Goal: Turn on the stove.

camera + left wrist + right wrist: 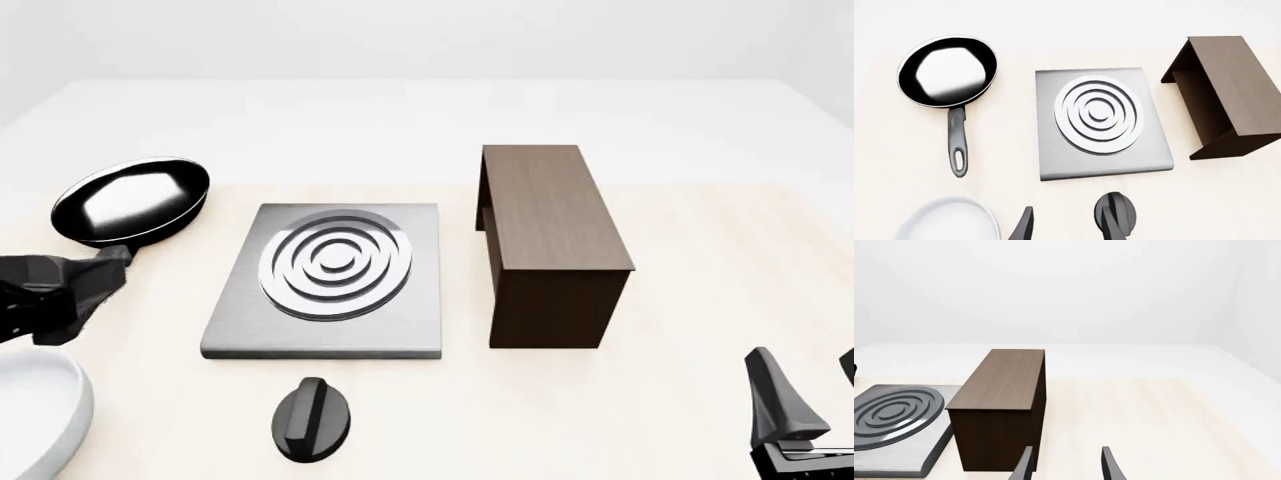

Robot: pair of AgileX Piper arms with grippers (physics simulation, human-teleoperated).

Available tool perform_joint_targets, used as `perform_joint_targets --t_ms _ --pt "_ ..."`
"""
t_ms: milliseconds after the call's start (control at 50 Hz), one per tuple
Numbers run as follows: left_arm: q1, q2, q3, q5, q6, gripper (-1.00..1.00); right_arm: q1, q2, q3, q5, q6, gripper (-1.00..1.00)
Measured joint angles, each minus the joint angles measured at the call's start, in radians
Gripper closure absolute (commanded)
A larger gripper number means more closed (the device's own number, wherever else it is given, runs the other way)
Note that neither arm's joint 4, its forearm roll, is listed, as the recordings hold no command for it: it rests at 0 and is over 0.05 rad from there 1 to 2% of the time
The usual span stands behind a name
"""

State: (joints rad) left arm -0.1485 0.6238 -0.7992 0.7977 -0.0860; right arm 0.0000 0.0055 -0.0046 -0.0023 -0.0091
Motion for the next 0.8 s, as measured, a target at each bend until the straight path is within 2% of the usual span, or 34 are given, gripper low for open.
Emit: perform_joint_targets --t_ms 440,800 --pt "-0.095 0.106 0.217 -0.15 -0.05 -1.0 0.0 0.0 0.0 0.0 0.0 -1.0" --pt "-0.194 0.193 0.385 -0.312 -0.172 -1.0 0.0 0.0 0.0 0.0 -0.001 -1.0"
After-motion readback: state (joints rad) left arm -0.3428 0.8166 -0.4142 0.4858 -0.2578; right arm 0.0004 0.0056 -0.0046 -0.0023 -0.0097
